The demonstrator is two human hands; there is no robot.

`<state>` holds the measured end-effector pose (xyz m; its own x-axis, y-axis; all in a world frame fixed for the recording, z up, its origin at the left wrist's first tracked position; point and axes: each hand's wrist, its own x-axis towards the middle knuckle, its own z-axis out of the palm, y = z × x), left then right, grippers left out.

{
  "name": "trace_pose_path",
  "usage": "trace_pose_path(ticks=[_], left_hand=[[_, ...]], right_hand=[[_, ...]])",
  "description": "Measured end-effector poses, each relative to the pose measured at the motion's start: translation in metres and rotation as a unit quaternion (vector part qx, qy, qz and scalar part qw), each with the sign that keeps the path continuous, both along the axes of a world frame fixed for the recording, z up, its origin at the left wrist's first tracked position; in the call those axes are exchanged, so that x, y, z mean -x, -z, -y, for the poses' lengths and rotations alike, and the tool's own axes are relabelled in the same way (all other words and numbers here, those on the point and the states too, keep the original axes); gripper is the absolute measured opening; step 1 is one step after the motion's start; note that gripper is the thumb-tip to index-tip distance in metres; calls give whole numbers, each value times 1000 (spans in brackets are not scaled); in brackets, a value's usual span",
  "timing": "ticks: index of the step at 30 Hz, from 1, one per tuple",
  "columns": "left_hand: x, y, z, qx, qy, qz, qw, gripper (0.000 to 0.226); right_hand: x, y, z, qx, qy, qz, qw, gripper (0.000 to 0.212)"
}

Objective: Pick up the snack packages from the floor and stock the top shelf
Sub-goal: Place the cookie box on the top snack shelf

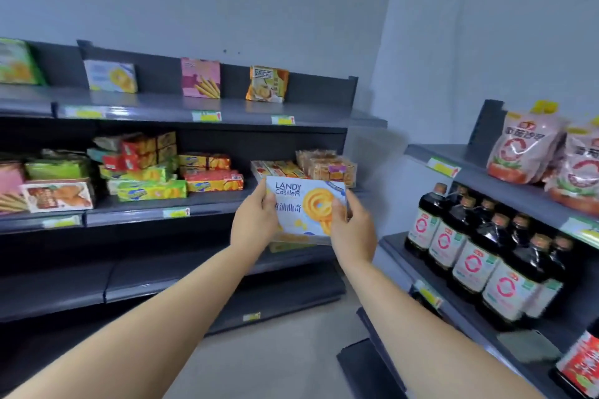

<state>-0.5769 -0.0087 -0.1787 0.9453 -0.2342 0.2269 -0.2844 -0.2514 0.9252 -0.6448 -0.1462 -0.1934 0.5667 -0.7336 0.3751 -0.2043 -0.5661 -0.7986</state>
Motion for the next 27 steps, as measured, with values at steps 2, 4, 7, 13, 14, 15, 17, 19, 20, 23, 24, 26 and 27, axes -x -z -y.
trace_pose_path(ticks=[2, 4, 7, 13, 14, 15, 17, 19, 20, 23, 24, 26, 27], left_hand=[[-14, -7, -8, 10, -29, 3, 1000, 39], [-29, -11, -18, 16, -55, -7, 998, 40], [-53, -14, -37, 14, -94, -23, 995, 43], [-91, -26, -81, 29, -142, 3, 989, 31], [-102, -25, -89, 28, -145, 3, 989, 28], [-111, -26, -97, 29, -147, 3, 989, 26], [-133, -27, -113, 32, -154, 6, 988, 29], [-155, -31, -130, 38, -165, 11, 986, 27], [-167, -34, -138, 35, -171, 12, 985, 26], [-210, -43, -164, 31, -188, 17, 982, 33], [-227, -45, -173, 31, -192, 19, 981, 41], [-258, -52, -188, 29, -199, 27, 979, 45], [-272, -56, -196, 27, -202, 32, 978, 45]], right_hand=[[-22, -8, -6, 7, -27, 7, 1000, 46], [-41, -14, -13, 14, -50, 5, 999, 45], [-70, -19, -27, 13, -91, 11, 996, 46], [-136, -26, -64, 22, -149, 29, 988, 44], [-148, -27, -71, 24, -156, 27, 987, 44], [-160, -27, -78, 26, -163, 26, 986, 44], [-185, -29, -92, 31, -175, 28, 984, 45], [-213, -31, -107, 34, -187, 31, 981, 44], [-228, -33, -115, 33, -193, 33, 980, 44], [-272, -43, -142, 27, -206, 41, 977, 46], [-287, -47, -150, 25, -209, 45, 977, 46], [-314, -57, -165, 28, -209, 47, 976, 46], [-328, -61, -171, 30, -208, 49, 976, 46]])
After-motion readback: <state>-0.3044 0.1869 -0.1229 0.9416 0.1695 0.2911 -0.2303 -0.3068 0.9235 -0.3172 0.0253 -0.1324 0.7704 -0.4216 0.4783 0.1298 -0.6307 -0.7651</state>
